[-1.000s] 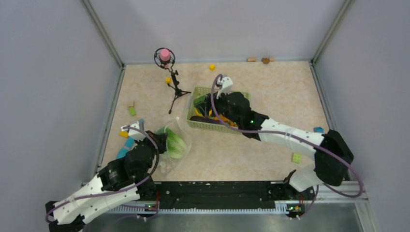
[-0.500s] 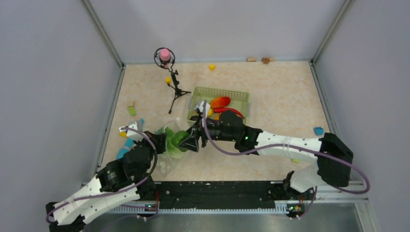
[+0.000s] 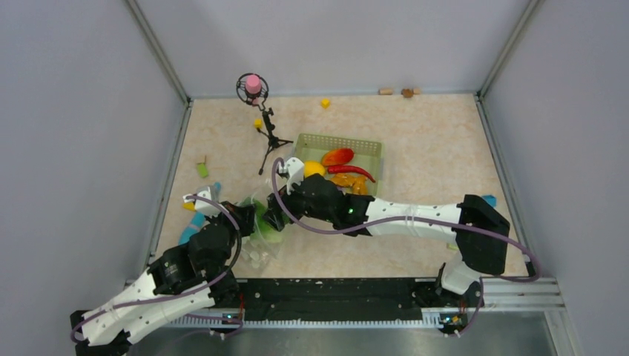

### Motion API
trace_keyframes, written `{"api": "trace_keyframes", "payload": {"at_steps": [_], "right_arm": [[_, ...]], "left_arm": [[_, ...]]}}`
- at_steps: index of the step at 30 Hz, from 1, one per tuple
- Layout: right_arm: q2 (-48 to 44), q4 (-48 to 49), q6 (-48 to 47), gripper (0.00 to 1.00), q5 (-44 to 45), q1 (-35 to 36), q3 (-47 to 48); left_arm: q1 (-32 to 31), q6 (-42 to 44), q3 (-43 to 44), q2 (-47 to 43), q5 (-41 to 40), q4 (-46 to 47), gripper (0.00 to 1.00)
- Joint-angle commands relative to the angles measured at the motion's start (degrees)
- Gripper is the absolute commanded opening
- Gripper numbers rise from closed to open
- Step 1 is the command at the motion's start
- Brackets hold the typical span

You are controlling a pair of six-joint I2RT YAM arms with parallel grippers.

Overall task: Place the food in the zip-top bag and seal the zipper
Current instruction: Place the fake vegetable in the zipper food storage bag.

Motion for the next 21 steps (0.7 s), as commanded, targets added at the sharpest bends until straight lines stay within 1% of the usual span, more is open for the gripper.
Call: {"api": "trace_keyframes", "payload": {"at_steps": [1,4,5,7,10,14,17,21], "right_arm": [[0.36,-0.25,-2.74,0.85,7.00,1.65,4.42],[-0.75,-0.39,-3.86,0.90,5.25,1.81,3.81],[-1.35,0.62,-4.83,0.93,3.07,1.83,3.04],[-2.50,2.35,-7.01,0.94,0.69,1.86,1.59],[-5.08,2.14,-7.53,0.94,0.56,1.85,0.22],[-9.06,2.39,-7.50,0.94,4.64,1.79,-2.63],[-11.12,2.66,-6.56,0.91,9.26,1.82,-5.23],[-11.62,3.71,-5.20,0.84,13.77,1.77,-7.35]], "left_arm": [[0.15,-0.22,-0.41,-0.84,-0.38,2.23,0.00],[0.10,-0.33,-0.29,-0.92,-0.62,1.98,0.00],[0.14,-0.38,-0.33,-0.98,-0.79,1.97,0.00],[0.13,-0.51,-0.37,-1.04,-1.04,1.93,0.00],[0.14,-0.60,-0.30,-1.11,-1.00,1.79,0.00],[0.10,-0.66,-0.41,-1.16,-1.31,1.80,0.00],[0.10,-0.66,-0.47,-1.22,-1.27,1.80,0.00],[0.16,-0.66,-0.53,-1.25,-1.64,1.79,0.00]]}}
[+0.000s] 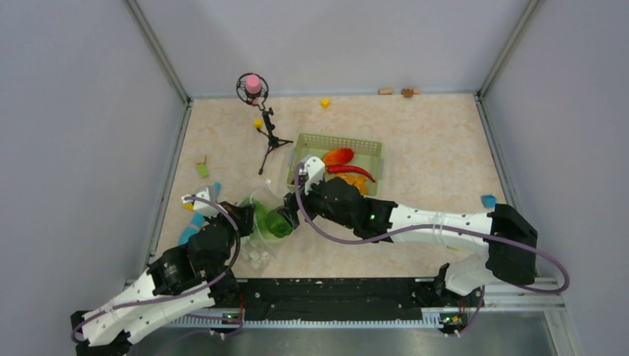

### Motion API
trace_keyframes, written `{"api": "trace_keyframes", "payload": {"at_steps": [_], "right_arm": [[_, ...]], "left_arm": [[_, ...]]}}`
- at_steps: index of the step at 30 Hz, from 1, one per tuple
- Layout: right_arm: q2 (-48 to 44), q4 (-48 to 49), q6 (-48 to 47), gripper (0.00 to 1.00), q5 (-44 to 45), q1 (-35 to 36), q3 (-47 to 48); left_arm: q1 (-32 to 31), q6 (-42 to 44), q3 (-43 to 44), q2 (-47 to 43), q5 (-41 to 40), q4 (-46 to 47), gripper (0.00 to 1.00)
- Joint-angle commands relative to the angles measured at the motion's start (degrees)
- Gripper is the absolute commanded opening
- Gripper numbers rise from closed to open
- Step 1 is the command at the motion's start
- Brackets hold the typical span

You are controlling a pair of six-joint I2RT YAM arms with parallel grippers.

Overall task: Place the food in the zip-top bag and seal the zipper
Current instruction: Place the fake vegetable in the zipper food storage bag, then adjust the zipper food storage bag at the center of the board.

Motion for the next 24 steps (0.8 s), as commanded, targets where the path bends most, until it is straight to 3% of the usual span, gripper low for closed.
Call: {"api": "trace_keyframes", "payload": {"at_steps": [1,6,11,14,16,17,19,24], "right_arm": [[-1.33,3.28,1.16,0.83,6.69,0.59,-1.59],[3.54,1.76,0.95,0.73,5.92,0.45,2.58],[10.24,1.24,1.01,0.55,6.97,0.45,6.74],[12.65,1.84,1.41,0.48,8.99,0.52,7.53],[13.12,2.05,1.91,0.36,10.77,0.52,7.53],[12.85,2.19,1.83,0.21,11.05,0.55,7.42],[11.73,2.06,0.19,0.00,10.31,0.47,7.34],[5.40,-4.02,-1.42,0.00,3.88,0.53,7.70]], "left_arm": [[0.11,-0.37,-0.27,-0.49,-0.92,1.81,0.00],[0.13,-0.30,-0.36,-0.48,-1.23,1.90,0.00],[0.09,-0.33,-0.30,-0.73,-1.20,1.78,0.00],[0.08,-0.48,-0.48,-0.94,-1.55,1.82,0.00],[0.12,-0.50,-0.38,-1.11,-1.34,1.82,0.00],[0.13,-0.47,-0.42,-1.19,-1.40,1.78,0.00],[0.16,-0.32,-0.25,-1.50,-2.08,1.43,0.00],[0.11,-0.33,0.87,-2.68,-0.65,1.12,0.00]]}}
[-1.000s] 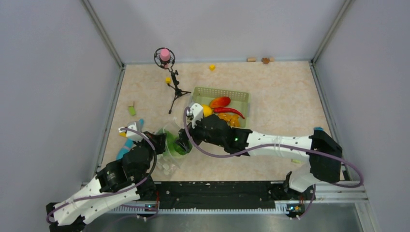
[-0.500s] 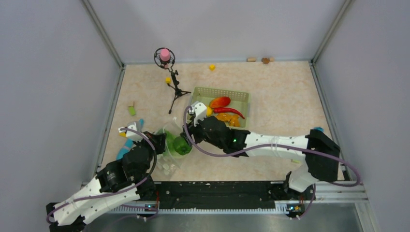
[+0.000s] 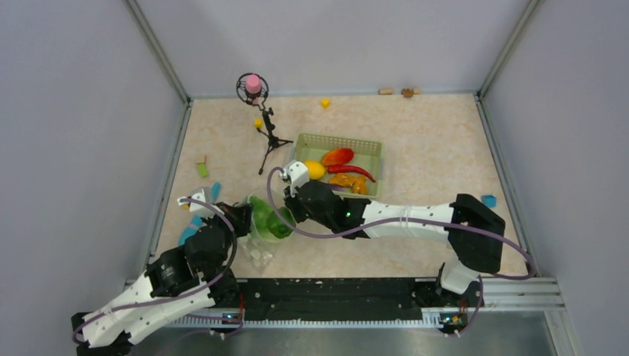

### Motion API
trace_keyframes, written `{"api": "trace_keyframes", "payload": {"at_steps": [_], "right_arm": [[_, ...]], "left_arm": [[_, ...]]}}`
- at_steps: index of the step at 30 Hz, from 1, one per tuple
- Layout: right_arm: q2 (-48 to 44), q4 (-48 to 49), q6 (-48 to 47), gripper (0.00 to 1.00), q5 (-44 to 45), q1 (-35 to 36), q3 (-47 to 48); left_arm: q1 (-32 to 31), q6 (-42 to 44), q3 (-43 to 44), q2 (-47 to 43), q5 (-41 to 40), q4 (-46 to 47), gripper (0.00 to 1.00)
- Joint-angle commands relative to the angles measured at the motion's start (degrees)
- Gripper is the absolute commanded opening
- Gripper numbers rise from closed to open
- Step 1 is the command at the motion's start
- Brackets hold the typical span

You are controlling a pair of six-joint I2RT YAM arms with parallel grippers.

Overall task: Place the food in the zip-top bag and seal the zipper
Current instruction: Adjust the zipper food storage bag at the center of the board.

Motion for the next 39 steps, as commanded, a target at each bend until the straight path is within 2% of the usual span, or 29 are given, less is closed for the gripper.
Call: {"api": "trace_keyframes", "payload": {"at_steps": [1,4,7,10,13,17,21,25,28,33,36,39], "right_arm": [[-8.95,-3.20,-1.75,0.00,-5.56,0.51,2.38],[-14.18,-5.77,-1.06,0.00,-11.14,0.53,1.44],[-18.53,-9.46,0.79,0.00,-15.38,0.55,1.83],[-21.36,-12.47,2.13,0.00,-15.92,0.49,2.03],[-23.42,-13.81,3.02,0.00,-14.19,0.52,1.00],[-24.66,-13.81,4.60,0.00,-10.07,0.49,-0.75],[-24.89,-13.80,7.02,0.00,-2.79,0.55,-2.08],[-25.00,-13.19,11.38,0.00,7.06,0.56,-3.65],[-25.02,-10.50,14.41,0.00,12.20,0.54,-5.69],[-24.46,-5.85,17.07,0.00,12.71,0.60,-7.28],[-24.02,-4.83,18.50,0.00,13.32,0.61,-7.80],[-23.83,-3.07,18.10,0.00,11.18,0.61,-8.84]], "left_arm": [[0.11,0.23,1.12,-1.38,1.45,2.15,0.00],[0.13,1.45,2.08,-0.55,4.73,4.43,0.00],[0.08,1.70,5.21,4.04,8.30,4.85,0.00],[0.14,-2.82,10.85,11.47,9.51,-1.27,0.00],[0.10,-5.44,16.86,18.99,11.31,-7.39,0.19],[0.14,-5.80,20.21,25.99,15.76,-10.44,0.45],[0.13,-8.16,21.85,29.96,18.33,-14.24,0.56],[0.13,-11.94,21.04,30.83,19.35,-15.65,0.58],[0.13,-14.14,20.31,30.76,23.00,-15.33,0.58],[0.07,-18.66,15.35,29.69,26.45,-12.09,0.57],[0.06,-18.95,12.70,29.35,28.88,-7.32,0.53],[0.07,-18.22,12.54,29.74,27.54,-4.97,0.49]]}}
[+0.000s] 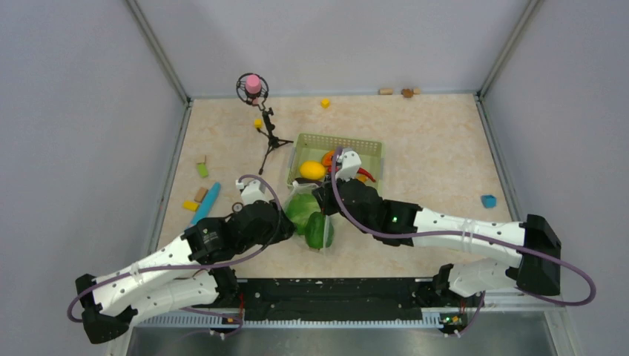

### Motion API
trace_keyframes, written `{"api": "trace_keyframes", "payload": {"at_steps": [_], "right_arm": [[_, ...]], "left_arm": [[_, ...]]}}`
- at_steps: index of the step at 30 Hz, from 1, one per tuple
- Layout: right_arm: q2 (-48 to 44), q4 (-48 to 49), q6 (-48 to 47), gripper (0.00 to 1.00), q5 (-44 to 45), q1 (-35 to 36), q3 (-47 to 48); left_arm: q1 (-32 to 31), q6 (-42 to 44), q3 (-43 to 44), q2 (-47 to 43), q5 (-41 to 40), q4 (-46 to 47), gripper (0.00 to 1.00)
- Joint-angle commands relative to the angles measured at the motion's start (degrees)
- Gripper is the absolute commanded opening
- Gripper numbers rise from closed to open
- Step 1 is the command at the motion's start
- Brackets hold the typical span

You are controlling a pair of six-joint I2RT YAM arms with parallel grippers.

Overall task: Place the food in the zip-top bag and seal the zipper
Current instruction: Adjust the zipper food storage bag at the center of the board.

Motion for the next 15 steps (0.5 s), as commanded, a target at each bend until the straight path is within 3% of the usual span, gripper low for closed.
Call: {"api": "trace_keyframes", "payload": {"at_steps": [1,3,8,11,15], "right_arm": [[-1.10,7.36,1.11,0.00,-0.68,0.59,-1.37],[-1.31,7.13,-0.15,0.00,-1.42,0.61,-1.41],[-3.58,7.57,-10.27,0.00,-8.16,0.48,-2.31],[-5.40,3.99,-13.03,0.00,-10.31,-0.93,-1.75],[-7.05,3.46,-18.18,0.00,-33.40,-7.24,-1.52]], "left_arm": [[-0.01,-0.56,0.41,0.50,0.19,6.27,0.49],[0.04,1.24,2.45,1.62,-0.90,5.04,0.49],[0.07,4.26,13.90,3.80,-10.73,-8.41,0.55],[0.01,10.50,15.53,3.00,-9.37,-6.04,0.62],[0.00,21.56,15.11,3.39,-0.30,1.65,0.67]]}}
